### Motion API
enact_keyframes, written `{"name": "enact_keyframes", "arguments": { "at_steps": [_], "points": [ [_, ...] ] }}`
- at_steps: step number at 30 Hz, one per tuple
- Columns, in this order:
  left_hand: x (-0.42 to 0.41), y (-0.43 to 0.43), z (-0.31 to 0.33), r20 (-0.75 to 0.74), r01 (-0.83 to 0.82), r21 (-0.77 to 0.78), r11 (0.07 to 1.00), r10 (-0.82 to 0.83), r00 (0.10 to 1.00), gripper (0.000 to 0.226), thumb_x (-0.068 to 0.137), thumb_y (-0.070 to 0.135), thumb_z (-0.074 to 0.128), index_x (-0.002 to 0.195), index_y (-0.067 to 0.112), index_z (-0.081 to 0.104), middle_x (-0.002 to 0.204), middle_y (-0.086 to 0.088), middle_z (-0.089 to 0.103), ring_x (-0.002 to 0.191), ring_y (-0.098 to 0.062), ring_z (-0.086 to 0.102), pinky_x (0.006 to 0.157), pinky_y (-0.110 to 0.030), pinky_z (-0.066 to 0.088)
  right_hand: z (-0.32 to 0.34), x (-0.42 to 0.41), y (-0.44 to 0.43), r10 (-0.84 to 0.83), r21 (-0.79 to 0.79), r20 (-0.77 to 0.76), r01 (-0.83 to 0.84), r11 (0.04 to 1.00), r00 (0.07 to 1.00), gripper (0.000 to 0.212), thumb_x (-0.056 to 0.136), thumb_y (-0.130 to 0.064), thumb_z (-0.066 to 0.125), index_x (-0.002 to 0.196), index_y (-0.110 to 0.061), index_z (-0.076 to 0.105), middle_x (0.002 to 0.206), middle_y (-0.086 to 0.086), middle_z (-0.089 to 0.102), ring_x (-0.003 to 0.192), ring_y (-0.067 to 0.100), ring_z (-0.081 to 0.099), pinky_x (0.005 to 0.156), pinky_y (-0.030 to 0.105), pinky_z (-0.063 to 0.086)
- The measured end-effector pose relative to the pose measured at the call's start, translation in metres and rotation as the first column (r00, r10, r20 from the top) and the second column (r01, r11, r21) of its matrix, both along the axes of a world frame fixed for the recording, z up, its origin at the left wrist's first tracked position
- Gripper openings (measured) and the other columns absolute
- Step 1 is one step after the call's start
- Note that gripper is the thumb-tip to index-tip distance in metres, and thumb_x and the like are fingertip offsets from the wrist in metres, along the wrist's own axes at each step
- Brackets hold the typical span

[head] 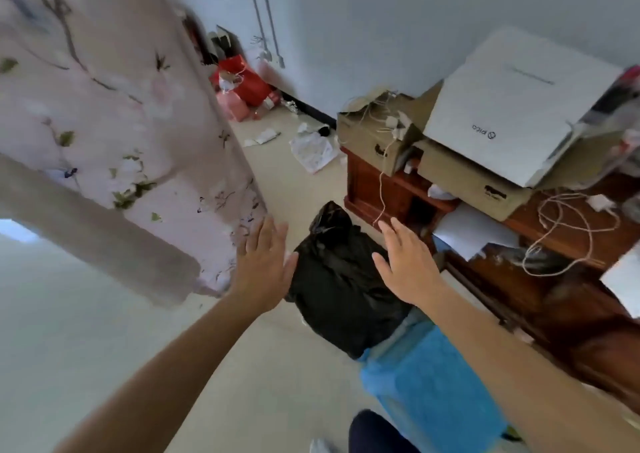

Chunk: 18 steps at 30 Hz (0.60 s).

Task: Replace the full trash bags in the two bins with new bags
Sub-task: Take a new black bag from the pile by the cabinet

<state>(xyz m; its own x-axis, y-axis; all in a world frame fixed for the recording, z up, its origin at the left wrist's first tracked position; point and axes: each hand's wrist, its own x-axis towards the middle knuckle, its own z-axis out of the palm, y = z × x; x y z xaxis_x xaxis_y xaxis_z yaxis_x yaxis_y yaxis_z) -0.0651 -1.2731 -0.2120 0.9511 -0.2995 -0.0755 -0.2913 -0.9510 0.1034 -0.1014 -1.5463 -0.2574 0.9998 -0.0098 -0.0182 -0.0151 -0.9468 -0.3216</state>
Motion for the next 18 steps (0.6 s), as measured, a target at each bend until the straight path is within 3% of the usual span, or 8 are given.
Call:
{"name": "enact_keyframes", "arguments": {
  "at_steps": [6,12,16,18],
  "points": [
    [0.078,-0.048,-0.072,-0.079,0.189,0.046,0.981,-0.185,0.98,0.066,0.097,0.049,0.02,0.149,0.011,0.033,0.156,-0.018,0.031,0.143,-0.038,0.03,0.111,-0.057,0.032,-0.068,0.042,-0.038,-0.172,-0.018,-0.11,0.172,0.985,0.979,0.064,0.1,-0.039,0.047,0.154,-0.012,0.025,0.158,0.015,0.03,0.145,0.03,0.03,0.116,0.044,0.032],
    [0.129,-0.069,-0.179,-0.156,0.317,0.002,0.948,-0.313,0.937,0.062,0.097,0.028,0.051,0.15,0.007,0.03,0.157,-0.018,0.028,0.145,-0.037,0.026,0.113,-0.054,0.032,-0.16,0.076,-0.017,-0.242,-0.024,-0.296,0.246,0.969,0.924,0.065,0.103,-0.036,0.041,0.157,-0.014,0.015,0.162,0.012,0.02,0.147,0.028,0.024,0.117,0.042,0.027],
    [0.151,-0.077,-0.277,-0.221,0.44,0.054,0.896,-0.419,0.881,0.067,0.095,0.019,0.051,0.154,0.013,0.021,0.163,-0.011,0.012,0.148,-0.033,0.017,0.112,-0.049,0.034,-0.244,0.074,0.011,-0.292,-0.063,-0.352,0.289,0.955,0.889,0.062,0.104,-0.028,0.04,0.157,-0.014,0.013,0.165,0.013,0.004,0.151,0.029,0.015,0.116,0.043,0.033],
    [0.153,-0.077,-0.328,-0.261,0.487,0.105,0.867,-0.449,0.855,0.076,0.093,0.016,0.051,0.156,0.015,0.009,0.164,-0.01,-0.001,0.15,-0.034,0.006,0.113,-0.047,0.03,-0.289,0.07,0.026,-0.325,-0.086,-0.397,0.318,0.944,0.858,0.066,0.103,-0.025,0.042,0.158,-0.013,0.007,0.166,0.013,-0.004,0.149,0.031,0.019,0.113,0.043,0.037]
  ]
}}
